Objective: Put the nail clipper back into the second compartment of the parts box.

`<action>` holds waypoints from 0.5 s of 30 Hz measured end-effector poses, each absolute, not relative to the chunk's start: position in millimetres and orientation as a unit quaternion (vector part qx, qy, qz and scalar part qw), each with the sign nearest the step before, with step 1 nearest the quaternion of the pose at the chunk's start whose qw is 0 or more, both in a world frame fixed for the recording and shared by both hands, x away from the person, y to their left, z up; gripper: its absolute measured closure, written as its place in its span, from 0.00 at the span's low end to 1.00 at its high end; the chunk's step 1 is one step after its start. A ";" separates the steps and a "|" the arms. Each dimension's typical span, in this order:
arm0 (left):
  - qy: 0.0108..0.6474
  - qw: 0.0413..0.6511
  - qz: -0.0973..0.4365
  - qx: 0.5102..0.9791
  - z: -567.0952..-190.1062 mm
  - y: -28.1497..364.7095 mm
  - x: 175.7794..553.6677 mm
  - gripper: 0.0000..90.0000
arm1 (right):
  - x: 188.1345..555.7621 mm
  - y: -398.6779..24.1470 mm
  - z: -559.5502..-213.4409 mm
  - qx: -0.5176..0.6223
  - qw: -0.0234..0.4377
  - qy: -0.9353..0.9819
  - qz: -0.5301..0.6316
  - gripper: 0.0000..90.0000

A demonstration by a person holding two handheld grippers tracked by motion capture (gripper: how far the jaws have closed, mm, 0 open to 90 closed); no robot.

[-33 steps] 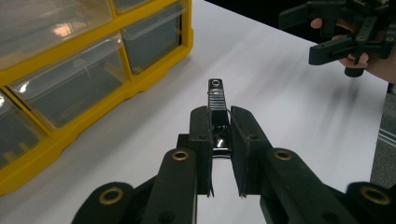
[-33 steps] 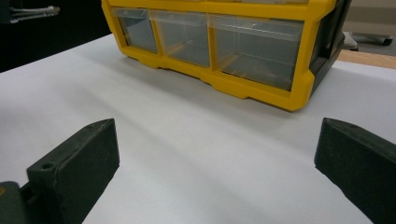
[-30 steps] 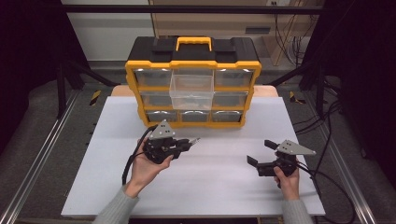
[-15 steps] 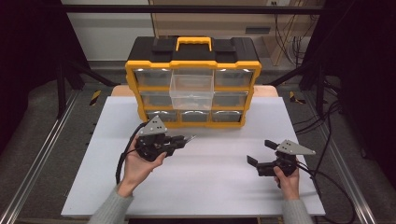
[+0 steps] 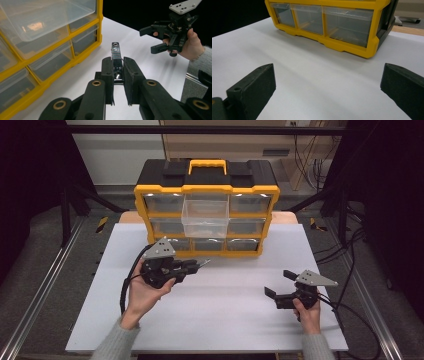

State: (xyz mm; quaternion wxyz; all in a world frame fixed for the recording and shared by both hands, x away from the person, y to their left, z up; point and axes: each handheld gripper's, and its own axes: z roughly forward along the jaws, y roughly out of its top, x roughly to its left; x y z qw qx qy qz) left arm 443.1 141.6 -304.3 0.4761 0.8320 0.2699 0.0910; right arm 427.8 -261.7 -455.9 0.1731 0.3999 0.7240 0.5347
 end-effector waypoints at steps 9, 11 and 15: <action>0.259 0.480 0.094 0.833 -285.0 141.0 440.8 0.88 | 427.7 -261.6 -456.1 0.401 0.171 0.724 0.534 0.01; 0.257 0.483 0.095 0.832 -281.0 141.3 440.9 0.88 | 427.7 -261.7 -456.0 0.401 0.171 0.724 0.535 0.01; 0.255 0.488 0.093 0.830 -273.4 142.6 442.3 0.88 | 427.8 -261.9 -455.9 0.400 0.172 0.724 0.535 0.01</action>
